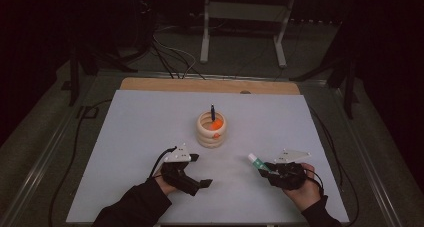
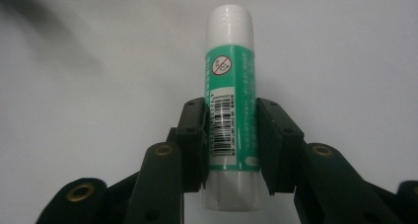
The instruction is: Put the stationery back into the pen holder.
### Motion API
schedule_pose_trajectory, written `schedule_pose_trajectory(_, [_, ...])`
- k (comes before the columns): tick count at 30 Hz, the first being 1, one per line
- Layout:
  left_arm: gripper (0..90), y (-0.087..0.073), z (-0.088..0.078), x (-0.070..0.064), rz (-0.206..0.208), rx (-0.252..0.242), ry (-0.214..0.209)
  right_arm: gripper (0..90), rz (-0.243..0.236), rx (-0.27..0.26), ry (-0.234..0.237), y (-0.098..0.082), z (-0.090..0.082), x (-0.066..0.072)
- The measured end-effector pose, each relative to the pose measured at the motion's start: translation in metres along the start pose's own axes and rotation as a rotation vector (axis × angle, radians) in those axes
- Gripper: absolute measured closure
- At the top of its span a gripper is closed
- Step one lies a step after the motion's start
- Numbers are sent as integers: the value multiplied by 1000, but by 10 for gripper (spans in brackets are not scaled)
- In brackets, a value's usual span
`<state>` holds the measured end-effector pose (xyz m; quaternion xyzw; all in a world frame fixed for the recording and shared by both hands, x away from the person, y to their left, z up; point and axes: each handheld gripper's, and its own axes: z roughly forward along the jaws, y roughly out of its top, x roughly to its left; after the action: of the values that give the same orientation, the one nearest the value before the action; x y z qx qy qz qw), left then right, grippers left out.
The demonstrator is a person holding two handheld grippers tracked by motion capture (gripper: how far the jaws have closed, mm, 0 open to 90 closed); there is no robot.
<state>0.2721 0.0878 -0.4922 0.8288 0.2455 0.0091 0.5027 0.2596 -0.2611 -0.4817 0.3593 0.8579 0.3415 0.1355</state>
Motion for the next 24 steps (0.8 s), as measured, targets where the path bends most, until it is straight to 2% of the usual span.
schedule_pose_trajectory(8, [2, 1, -3, 1, 3, -15, -7, 658, -34, -31, 22, 16, 9, 9])
schedule_pose_trajectory(13, [3, 1, -6, 2, -11, -42, -21, 657, -48, -52, 42, 25, 13, 14])
schedule_pose_trajectory(21, [3, 2, -10, 4, -30, -77, -18, 657, -53, -89, 79, 36, 17, 20])
schedule_pose_trajectory(24, [3, 3, -11, 5, -35, -91, -13, 657, -57, -105, 77, 40, 19, 21])
